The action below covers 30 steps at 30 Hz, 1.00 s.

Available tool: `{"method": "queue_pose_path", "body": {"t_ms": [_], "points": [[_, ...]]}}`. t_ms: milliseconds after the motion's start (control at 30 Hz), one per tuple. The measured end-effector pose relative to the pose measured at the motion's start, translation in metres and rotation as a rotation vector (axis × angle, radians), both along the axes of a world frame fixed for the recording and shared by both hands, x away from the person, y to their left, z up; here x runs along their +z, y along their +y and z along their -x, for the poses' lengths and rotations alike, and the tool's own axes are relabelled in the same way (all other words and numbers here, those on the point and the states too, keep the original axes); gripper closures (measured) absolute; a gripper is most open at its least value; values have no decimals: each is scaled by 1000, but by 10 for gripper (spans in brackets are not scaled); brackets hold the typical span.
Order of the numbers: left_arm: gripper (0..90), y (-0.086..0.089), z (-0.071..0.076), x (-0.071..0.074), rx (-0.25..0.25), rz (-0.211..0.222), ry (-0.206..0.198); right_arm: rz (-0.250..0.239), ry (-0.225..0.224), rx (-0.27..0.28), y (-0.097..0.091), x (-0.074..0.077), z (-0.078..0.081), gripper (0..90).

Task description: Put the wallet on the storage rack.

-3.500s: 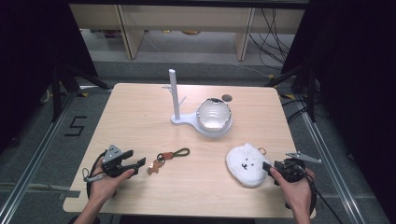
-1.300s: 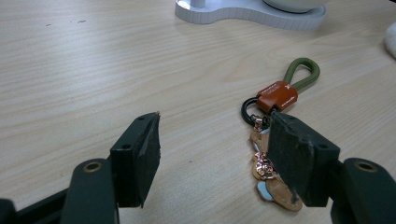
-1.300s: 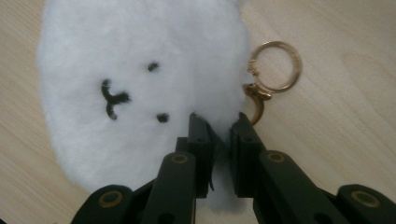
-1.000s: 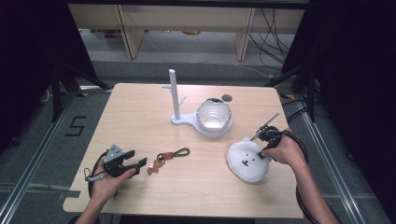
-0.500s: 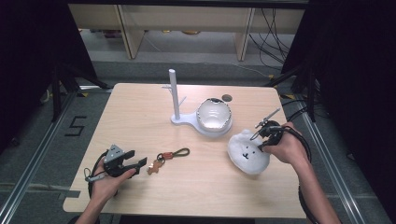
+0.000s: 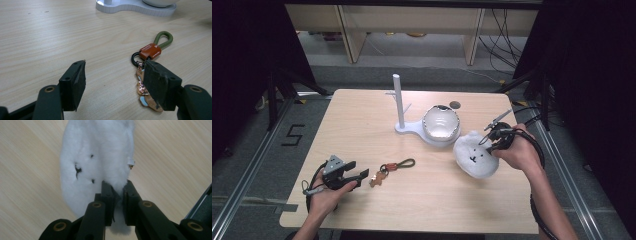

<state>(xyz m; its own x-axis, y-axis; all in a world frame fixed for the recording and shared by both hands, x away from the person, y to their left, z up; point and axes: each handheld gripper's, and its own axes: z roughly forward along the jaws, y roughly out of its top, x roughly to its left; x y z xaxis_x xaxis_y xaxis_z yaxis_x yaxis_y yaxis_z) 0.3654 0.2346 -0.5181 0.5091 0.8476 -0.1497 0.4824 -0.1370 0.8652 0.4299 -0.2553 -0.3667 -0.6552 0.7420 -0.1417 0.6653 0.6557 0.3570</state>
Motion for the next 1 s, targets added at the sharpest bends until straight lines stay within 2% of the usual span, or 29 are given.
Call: {"method": "queue_pose_path", "body": {"t_ms": [167, 533, 700, 900, 933, 967, 1000], "points": [[338, 0, 0, 0, 6, 0, 0, 2, -10, -2, 3, 3, -1, 824], [338, 0, 0, 0, 4, 3, 1, 26, -56, 36, 7, 11, -9, 824], [338, 0, 0, 0, 4, 5, 2, 23, -75, 49, 9, 15, -12, 824], [338, -1, 0, 0, 6, 1, 1, 14, -101, 36, 12, 20, -15, 824], [338, -1, 0, 0, 6, -6, 3, 18, -100, 54, 12, 21, -17, 824], [338, -1, 0, 0, 5, -5, 3, 16, -101, 32, 13, 22, -16, 824], [338, -1, 0, 0, 5, -5, 3, 18, -109, 56, 13, 23, -18, 824]]}}
